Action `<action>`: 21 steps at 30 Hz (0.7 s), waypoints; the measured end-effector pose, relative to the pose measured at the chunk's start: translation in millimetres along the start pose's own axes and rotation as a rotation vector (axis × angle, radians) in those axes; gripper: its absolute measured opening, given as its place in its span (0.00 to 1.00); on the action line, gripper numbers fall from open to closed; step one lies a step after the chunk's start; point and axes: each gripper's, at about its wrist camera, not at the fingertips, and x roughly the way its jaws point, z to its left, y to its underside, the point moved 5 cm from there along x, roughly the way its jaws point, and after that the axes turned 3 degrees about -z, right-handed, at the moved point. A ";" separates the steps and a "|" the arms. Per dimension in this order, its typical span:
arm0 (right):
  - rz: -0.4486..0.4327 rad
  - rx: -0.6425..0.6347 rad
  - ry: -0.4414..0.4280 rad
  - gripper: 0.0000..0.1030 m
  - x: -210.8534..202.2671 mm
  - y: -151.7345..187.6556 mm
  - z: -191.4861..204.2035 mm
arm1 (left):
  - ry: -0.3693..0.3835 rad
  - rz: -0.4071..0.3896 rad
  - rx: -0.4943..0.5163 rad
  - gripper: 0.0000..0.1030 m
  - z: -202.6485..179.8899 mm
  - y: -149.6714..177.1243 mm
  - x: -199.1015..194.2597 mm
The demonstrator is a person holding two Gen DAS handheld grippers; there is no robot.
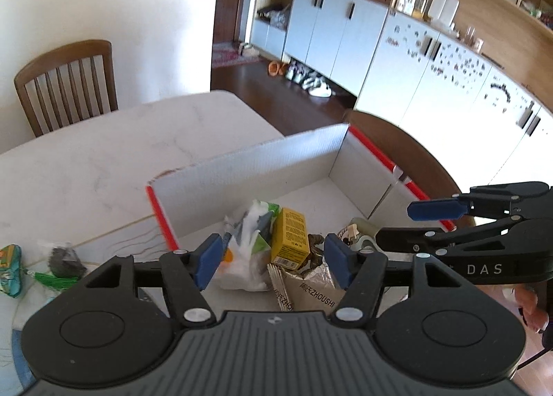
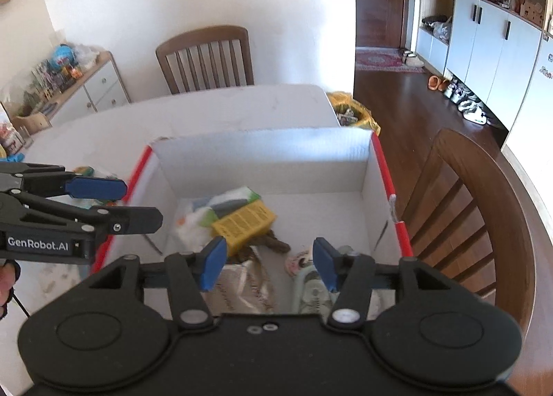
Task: Organize objects
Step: 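Withdraw both tools back toward the blue mat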
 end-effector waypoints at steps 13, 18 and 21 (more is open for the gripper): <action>-0.101 -0.010 -0.024 0.63 -34.2 -6.5 71.3 | -0.009 -0.080 -0.026 0.76 56.6 12.7 -71.5; -0.106 0.010 -0.044 0.73 -31.7 -4.4 101.0 | -0.033 -0.084 -0.056 0.81 89.2 27.0 -90.9; -0.102 0.011 -0.059 0.77 -27.2 -2.2 121.9 | -0.051 -0.083 -0.072 0.82 110.3 35.4 -100.4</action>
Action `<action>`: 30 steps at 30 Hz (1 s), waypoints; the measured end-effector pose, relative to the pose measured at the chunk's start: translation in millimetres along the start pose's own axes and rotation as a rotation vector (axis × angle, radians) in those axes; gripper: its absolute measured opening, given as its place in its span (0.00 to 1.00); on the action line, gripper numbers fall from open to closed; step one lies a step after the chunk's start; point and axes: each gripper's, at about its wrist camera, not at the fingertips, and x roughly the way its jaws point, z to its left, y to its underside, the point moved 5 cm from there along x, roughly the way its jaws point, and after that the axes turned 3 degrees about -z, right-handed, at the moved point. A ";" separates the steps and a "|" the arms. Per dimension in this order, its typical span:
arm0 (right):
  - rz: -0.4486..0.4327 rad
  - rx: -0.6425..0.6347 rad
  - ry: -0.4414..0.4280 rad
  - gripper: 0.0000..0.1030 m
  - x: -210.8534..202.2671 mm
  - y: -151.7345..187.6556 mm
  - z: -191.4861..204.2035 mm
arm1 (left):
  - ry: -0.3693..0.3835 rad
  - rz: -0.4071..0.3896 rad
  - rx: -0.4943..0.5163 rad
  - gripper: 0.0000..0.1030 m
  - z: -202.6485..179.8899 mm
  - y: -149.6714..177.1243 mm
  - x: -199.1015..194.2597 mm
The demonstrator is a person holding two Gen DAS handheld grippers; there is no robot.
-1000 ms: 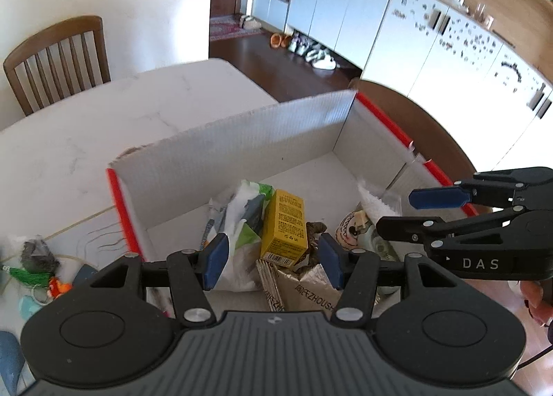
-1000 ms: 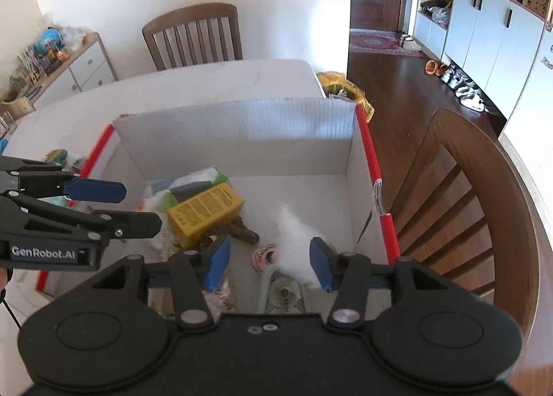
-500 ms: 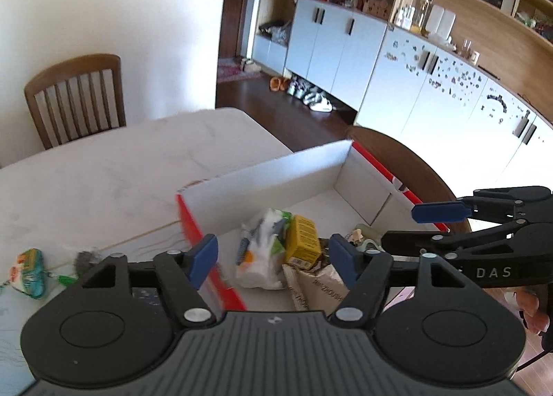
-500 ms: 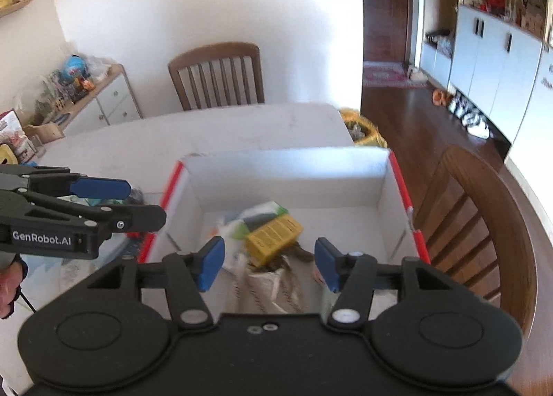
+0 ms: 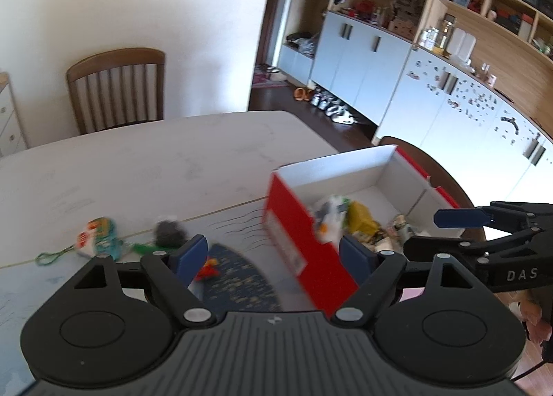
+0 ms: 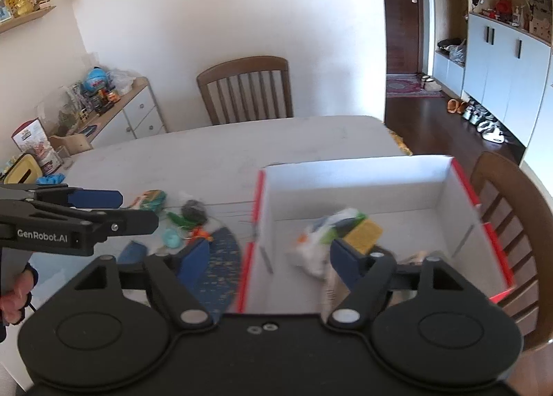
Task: Organize objects
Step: 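Withdraw both tools back toward the blue mat, then grasp the white plush sachet with left tool while right tool grasps the light blue egg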
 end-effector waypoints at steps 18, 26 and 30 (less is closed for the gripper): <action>0.041 -0.068 -0.047 0.91 64.4 9.0 111.6 | -0.114 -0.022 -0.062 1.00 132.0 24.4 -9.0; 0.084 -0.097 -0.053 0.88 109.6 15.8 136.2 | -0.198 0.035 -0.113 1.00 197.4 30.0 27.2; 0.103 -0.095 -0.051 0.84 133.9 20.7 144.2 | -0.192 0.044 -0.119 1.00 208.6 28.6 47.5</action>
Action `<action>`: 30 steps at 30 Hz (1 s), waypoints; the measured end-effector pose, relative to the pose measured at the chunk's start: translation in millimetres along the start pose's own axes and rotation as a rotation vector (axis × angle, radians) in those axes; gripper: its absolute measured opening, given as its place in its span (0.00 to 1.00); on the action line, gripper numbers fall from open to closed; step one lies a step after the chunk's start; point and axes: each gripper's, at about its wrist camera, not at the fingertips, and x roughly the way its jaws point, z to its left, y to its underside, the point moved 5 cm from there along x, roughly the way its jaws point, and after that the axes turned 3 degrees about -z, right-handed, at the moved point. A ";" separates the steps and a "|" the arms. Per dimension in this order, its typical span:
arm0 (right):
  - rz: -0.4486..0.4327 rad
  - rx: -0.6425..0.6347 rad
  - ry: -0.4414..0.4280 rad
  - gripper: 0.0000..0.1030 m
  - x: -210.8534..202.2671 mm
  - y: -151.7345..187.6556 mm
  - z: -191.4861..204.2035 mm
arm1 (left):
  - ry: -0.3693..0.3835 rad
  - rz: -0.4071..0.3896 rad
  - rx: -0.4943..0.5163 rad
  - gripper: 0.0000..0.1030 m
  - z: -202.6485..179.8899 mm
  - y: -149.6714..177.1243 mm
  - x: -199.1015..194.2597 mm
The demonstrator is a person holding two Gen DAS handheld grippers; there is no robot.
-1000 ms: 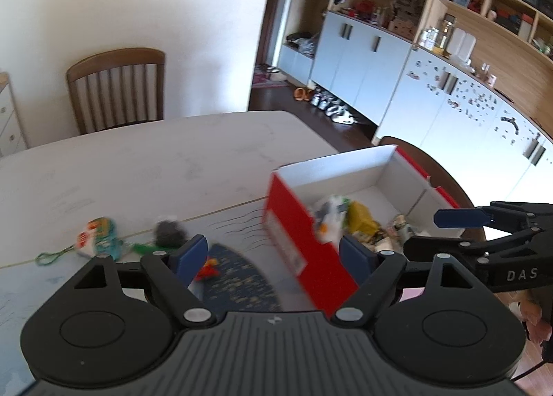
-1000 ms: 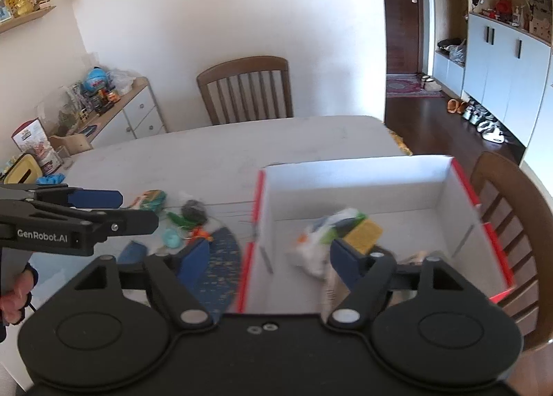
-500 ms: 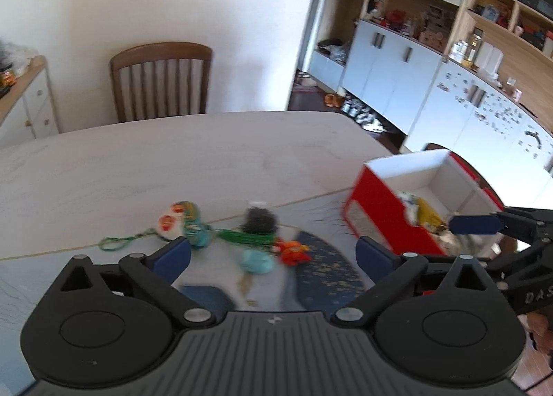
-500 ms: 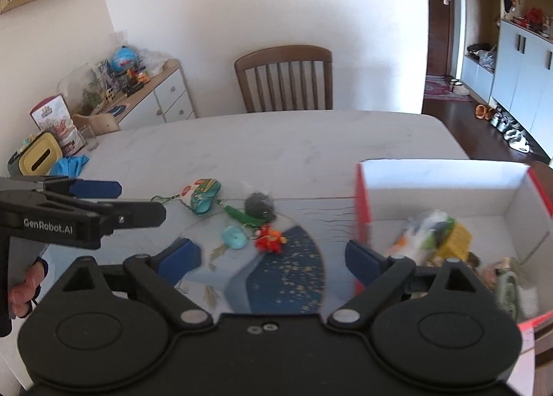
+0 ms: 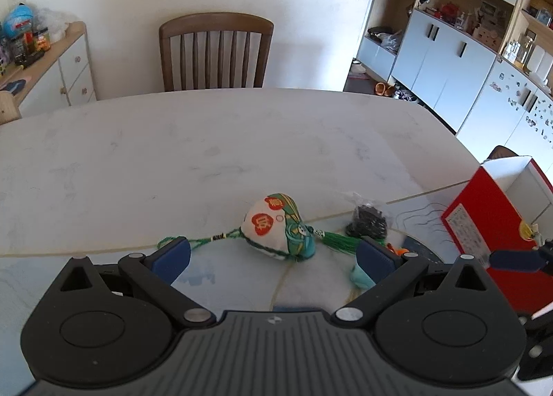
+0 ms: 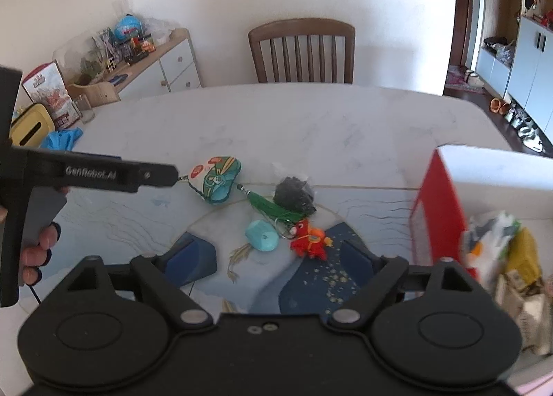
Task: Organize objects
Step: 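Grasp the white plush sachet with left tool while right tool grasps the light blue egg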
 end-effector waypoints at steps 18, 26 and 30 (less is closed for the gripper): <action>0.066 -0.035 -0.004 0.63 75.8 8.0 12.7 | -0.025 0.019 0.113 1.00 -6.5 -0.8 75.3; 0.077 -0.069 0.006 0.52 93.4 8.2 17.3 | -0.020 0.019 0.124 0.99 -2.8 5.2 89.7; 0.077 -0.082 0.016 0.48 97.1 11.7 19.6 | -0.022 0.010 0.122 0.83 -2.0 8.9 92.0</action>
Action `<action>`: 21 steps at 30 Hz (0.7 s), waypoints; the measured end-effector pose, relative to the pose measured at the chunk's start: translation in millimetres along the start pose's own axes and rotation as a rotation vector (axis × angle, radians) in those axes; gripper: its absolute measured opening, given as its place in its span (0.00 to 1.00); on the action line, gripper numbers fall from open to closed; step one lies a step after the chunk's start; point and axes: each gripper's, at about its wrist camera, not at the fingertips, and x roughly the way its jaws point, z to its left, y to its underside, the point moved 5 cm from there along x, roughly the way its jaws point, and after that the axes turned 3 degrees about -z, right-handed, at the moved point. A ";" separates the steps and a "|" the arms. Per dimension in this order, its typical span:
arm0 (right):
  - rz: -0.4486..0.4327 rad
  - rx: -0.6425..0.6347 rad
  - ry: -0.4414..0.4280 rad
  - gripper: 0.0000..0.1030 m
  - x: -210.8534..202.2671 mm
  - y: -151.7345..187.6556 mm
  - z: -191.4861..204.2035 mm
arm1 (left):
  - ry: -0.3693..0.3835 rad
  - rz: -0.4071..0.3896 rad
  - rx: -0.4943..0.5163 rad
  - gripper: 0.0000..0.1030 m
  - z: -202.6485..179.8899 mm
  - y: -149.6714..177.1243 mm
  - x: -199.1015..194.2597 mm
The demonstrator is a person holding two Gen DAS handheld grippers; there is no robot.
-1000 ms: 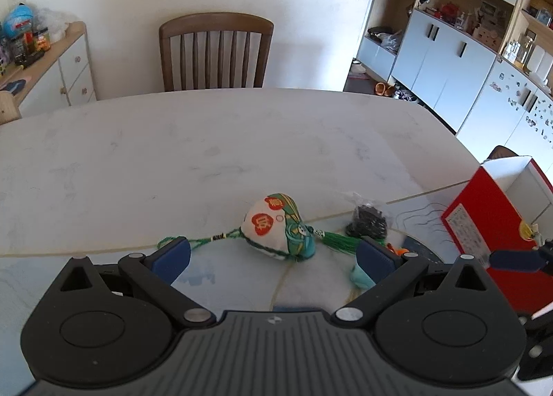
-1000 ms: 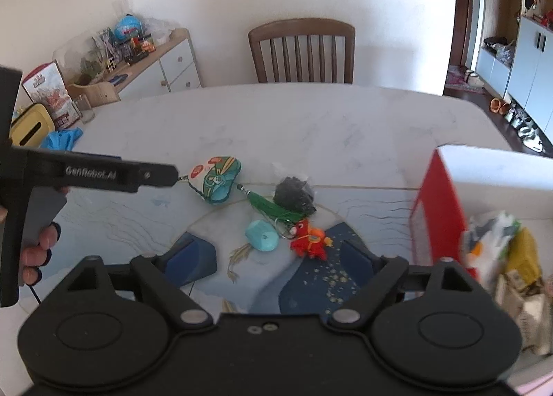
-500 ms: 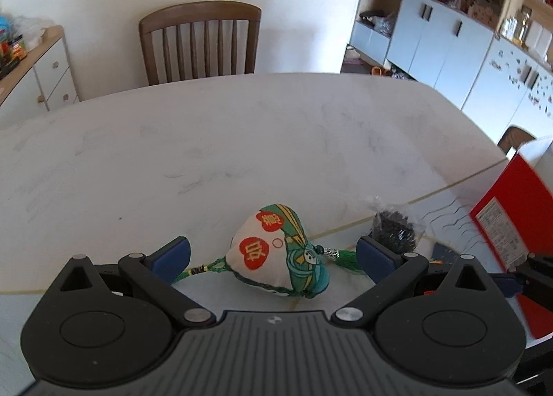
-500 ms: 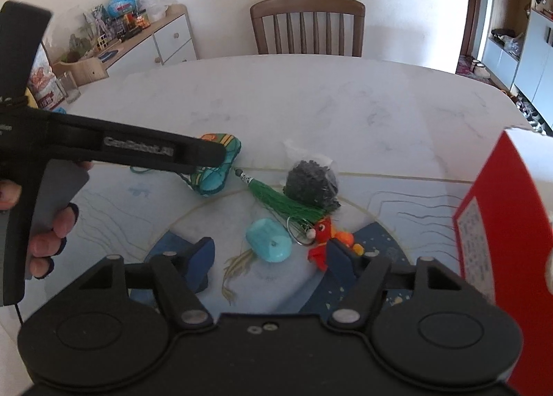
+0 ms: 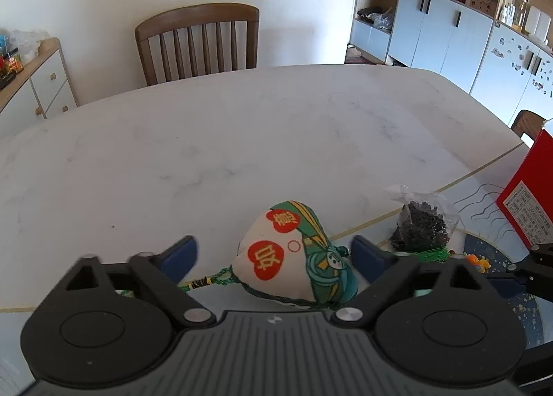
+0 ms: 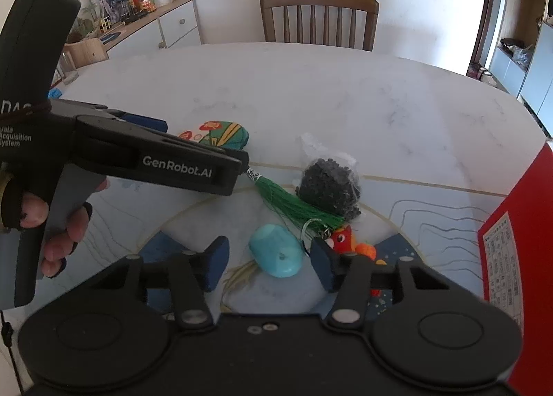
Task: Organize objects
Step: 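Grasp the white plush sachet with left tool while right tool grasps the light blue egg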
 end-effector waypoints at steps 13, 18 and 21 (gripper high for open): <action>-0.002 -0.010 0.025 0.33 -1.0 8.1 4.9 | 0.019 -0.019 0.013 0.55 -2.4 3.0 -6.6; -0.016 0.001 0.022 0.31 -12.7 9.6 4.5 | 0.033 -0.018 -0.005 0.53 -2.5 4.6 -20.3; -0.027 0.016 0.015 0.31 -24.5 8.5 4.5 | 0.054 -0.031 -0.022 0.53 -2.9 4.3 -35.5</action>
